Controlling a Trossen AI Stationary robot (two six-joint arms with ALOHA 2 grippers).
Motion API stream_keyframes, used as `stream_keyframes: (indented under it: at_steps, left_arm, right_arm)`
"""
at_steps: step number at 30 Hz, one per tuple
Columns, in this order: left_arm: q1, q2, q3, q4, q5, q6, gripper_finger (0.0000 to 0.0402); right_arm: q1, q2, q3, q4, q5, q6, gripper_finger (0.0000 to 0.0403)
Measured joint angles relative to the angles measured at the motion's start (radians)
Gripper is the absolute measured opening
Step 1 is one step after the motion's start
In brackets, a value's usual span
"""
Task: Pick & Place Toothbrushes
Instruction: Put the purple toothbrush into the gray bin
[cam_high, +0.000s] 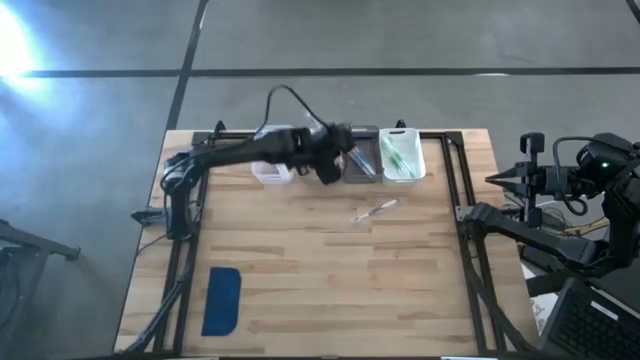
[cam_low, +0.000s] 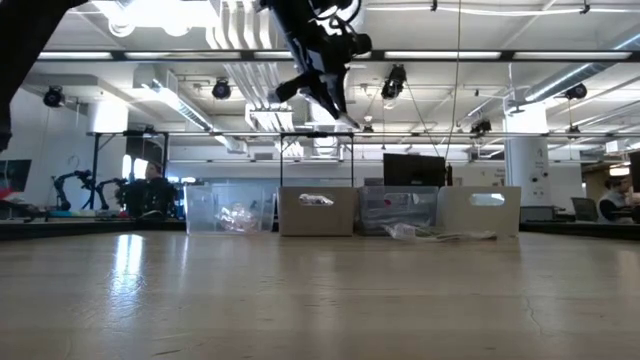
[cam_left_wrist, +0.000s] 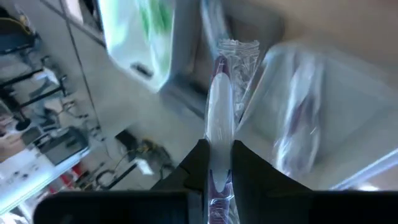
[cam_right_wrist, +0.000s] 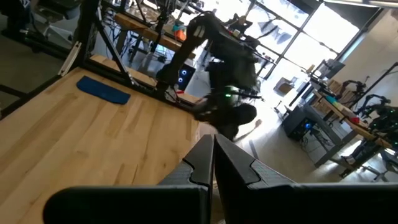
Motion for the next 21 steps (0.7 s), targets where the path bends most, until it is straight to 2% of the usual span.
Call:
stream_keyframes:
  at_steps: [5,11,18,21]
  left_arm:
    - [0.095,0.013,0.079,-0.008,0.09,0.085,0.0043]
    - [0.192,0.014,0.096,-0.036,0.267,0.071,0.0043]
    - [0.235,0.064,0.081,-0.197,0.346,0.065,0.0043]
    - [0.237,0.101,0.079,-0.203,0.384,0.046,0.0043]
  right_arm:
    - [0.0,0.0,0.0,0.0,0.0,0.0,0.0008]
    - [0.0,0.0,0.0,0.0,0.0,0.0,0.0008]
    - [0.0,0.0,0.0,0.0,0.0,0.0,0.0008]
    - [0.0,0.0,0.0,0.0,0.0,0.0,0.0008]
